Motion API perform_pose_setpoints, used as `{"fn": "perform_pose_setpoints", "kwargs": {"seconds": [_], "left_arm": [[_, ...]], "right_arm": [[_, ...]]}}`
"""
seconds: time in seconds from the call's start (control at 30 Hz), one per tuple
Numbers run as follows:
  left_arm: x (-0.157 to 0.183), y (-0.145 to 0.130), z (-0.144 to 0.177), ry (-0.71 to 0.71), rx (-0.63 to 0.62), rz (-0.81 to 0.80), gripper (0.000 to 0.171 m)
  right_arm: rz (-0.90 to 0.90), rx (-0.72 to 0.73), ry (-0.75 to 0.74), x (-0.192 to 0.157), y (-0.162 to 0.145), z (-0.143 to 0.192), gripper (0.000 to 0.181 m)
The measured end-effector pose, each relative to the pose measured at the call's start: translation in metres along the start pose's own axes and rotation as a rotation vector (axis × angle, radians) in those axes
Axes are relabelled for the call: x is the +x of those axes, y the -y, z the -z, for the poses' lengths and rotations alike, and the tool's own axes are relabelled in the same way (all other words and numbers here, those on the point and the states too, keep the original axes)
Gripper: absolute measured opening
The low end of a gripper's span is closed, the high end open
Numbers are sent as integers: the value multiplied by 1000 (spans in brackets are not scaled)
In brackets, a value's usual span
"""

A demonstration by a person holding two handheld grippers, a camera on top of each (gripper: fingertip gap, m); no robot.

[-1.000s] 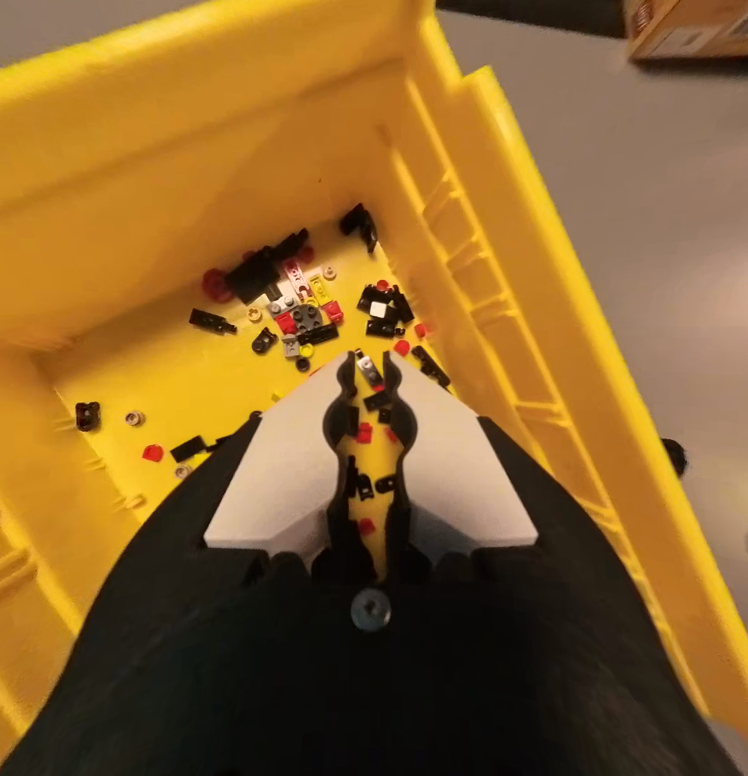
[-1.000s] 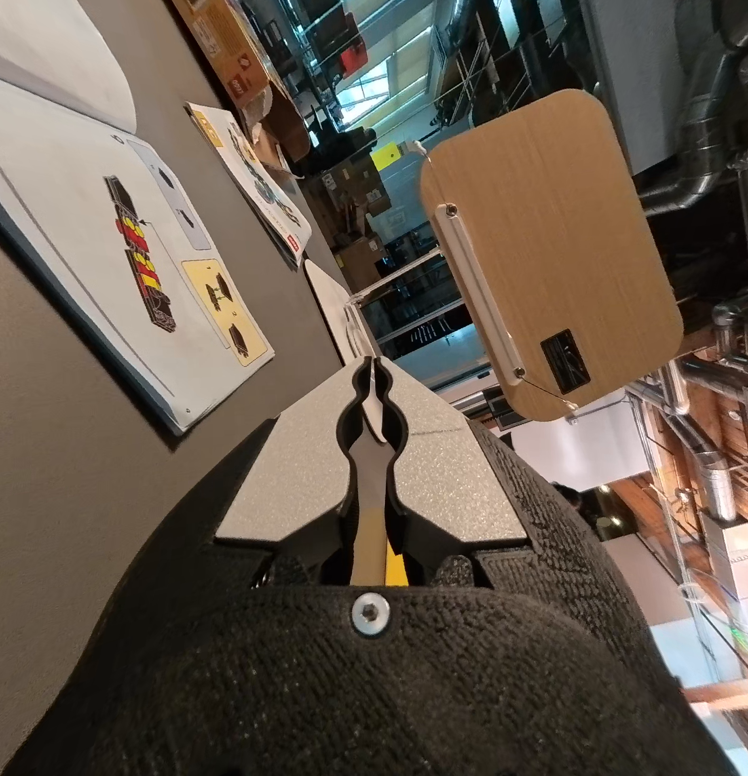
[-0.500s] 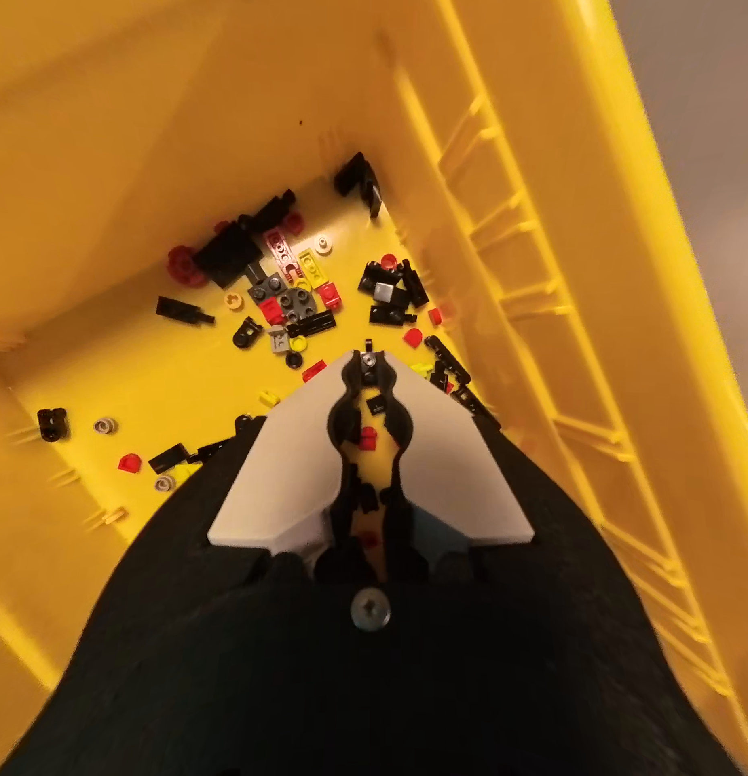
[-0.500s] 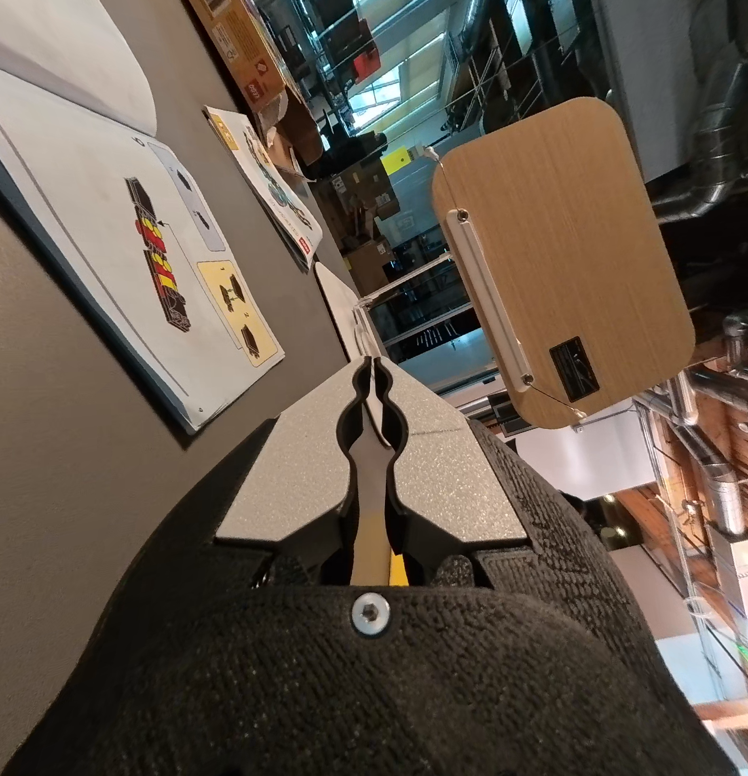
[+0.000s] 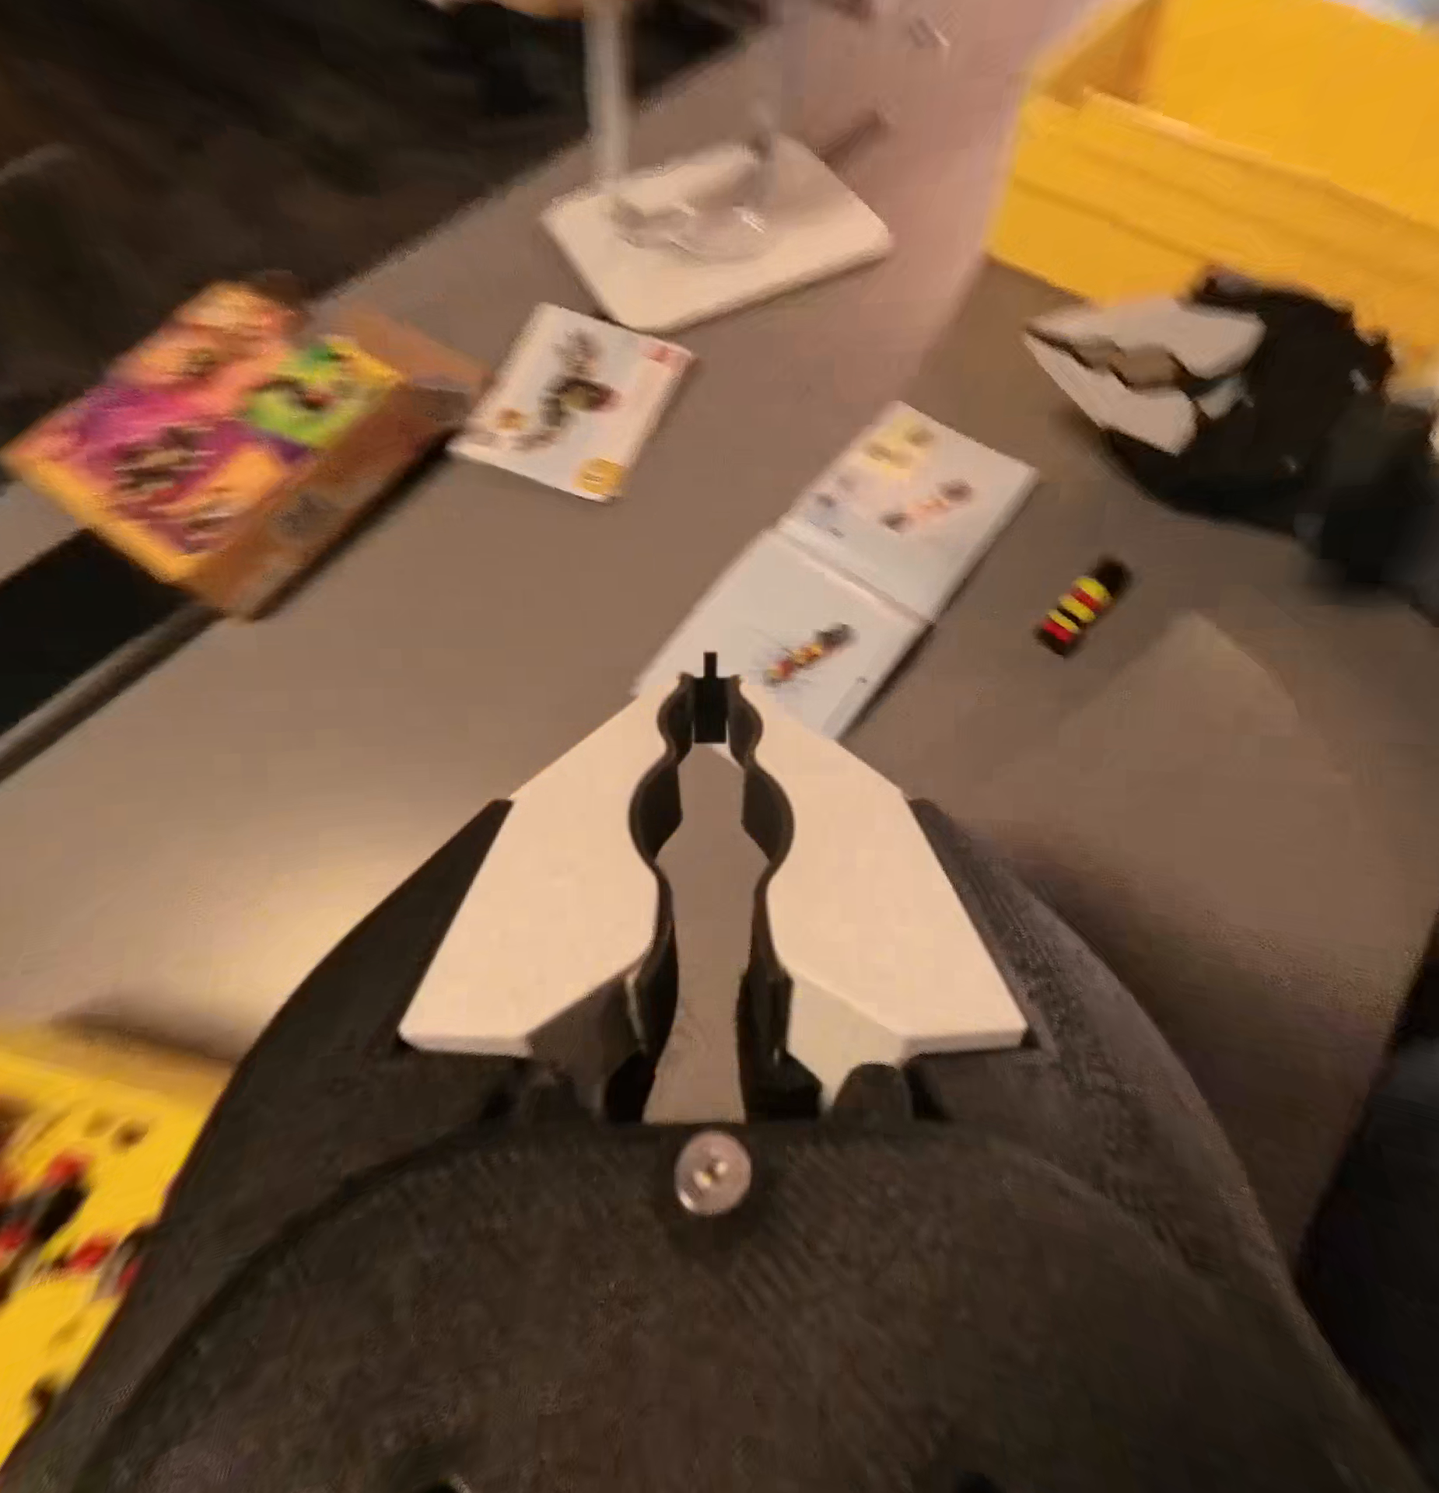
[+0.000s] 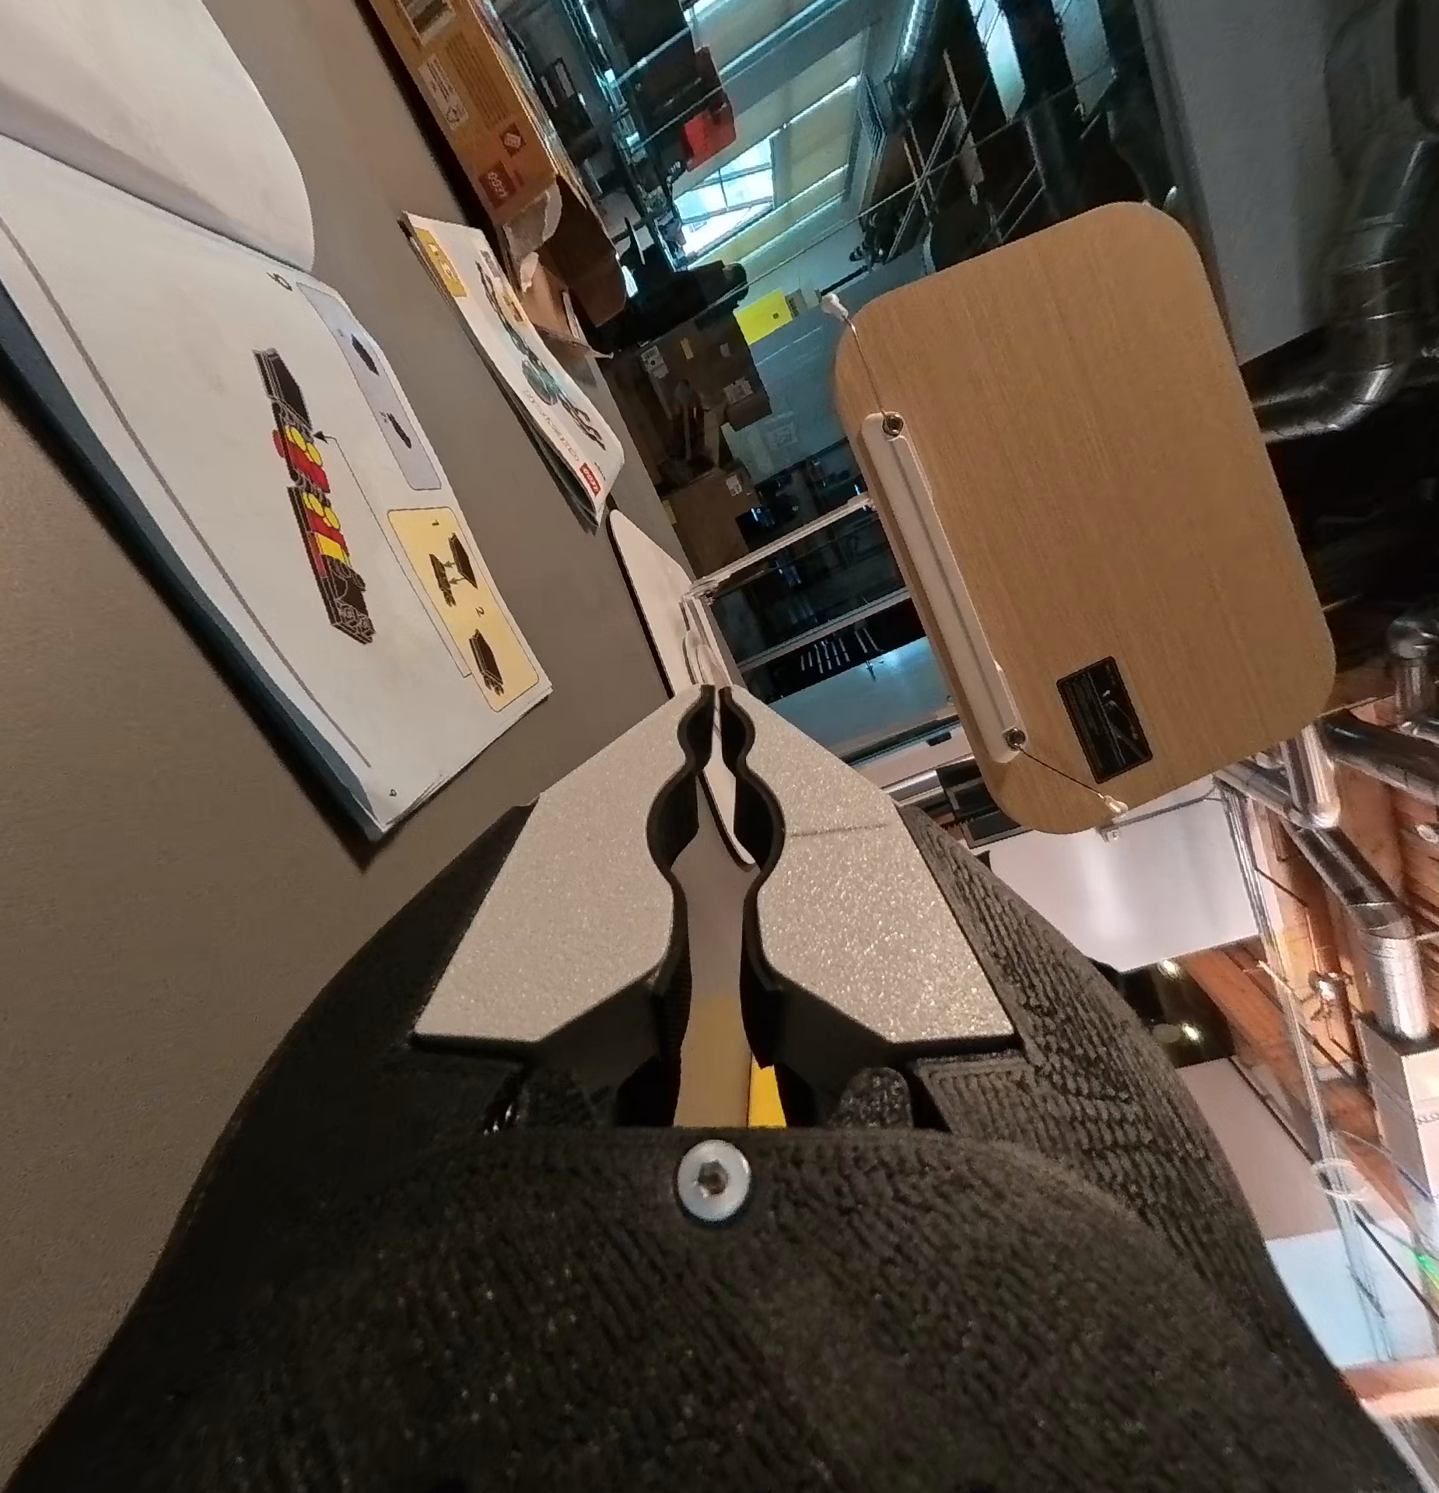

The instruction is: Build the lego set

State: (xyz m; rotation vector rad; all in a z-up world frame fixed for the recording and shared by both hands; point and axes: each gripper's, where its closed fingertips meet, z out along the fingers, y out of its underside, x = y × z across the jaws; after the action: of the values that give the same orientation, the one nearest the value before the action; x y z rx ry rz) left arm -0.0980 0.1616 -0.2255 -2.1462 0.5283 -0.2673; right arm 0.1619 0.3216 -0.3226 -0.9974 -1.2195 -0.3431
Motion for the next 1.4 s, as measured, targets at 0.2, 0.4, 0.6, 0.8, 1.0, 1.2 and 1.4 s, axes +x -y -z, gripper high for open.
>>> {"fn": "perform_pose_setpoints", "kwargs": {"seconds": [0.2,0.4,0.6,0.8,1.0,1.2,1.4], "left_arm": [[102,-48,-89,-267,-251,-165,7],[143,-87,-119,-347,-380,-225,7],[141,-100,-131,-303,-425,-216,15],[140,-100,-130,-300,-436,-191,35],[90,-38,-71,-190,-217,-115,40],[-49,-26,52,210,-66,120,52],[-164,-90,154,491,29,517,31]], "right_arm": [[-9,3,-1,1,-1,1,0],[-9,11,7,0,0,1,0],[-9,15,13,-1,1,1,0],[-14,14,8,1,-1,2,0],[-18,12,6,2,-2,3,0],[-6,13,11,0,-1,3,0],[5,8,19,-2,-1,3,0]]}}
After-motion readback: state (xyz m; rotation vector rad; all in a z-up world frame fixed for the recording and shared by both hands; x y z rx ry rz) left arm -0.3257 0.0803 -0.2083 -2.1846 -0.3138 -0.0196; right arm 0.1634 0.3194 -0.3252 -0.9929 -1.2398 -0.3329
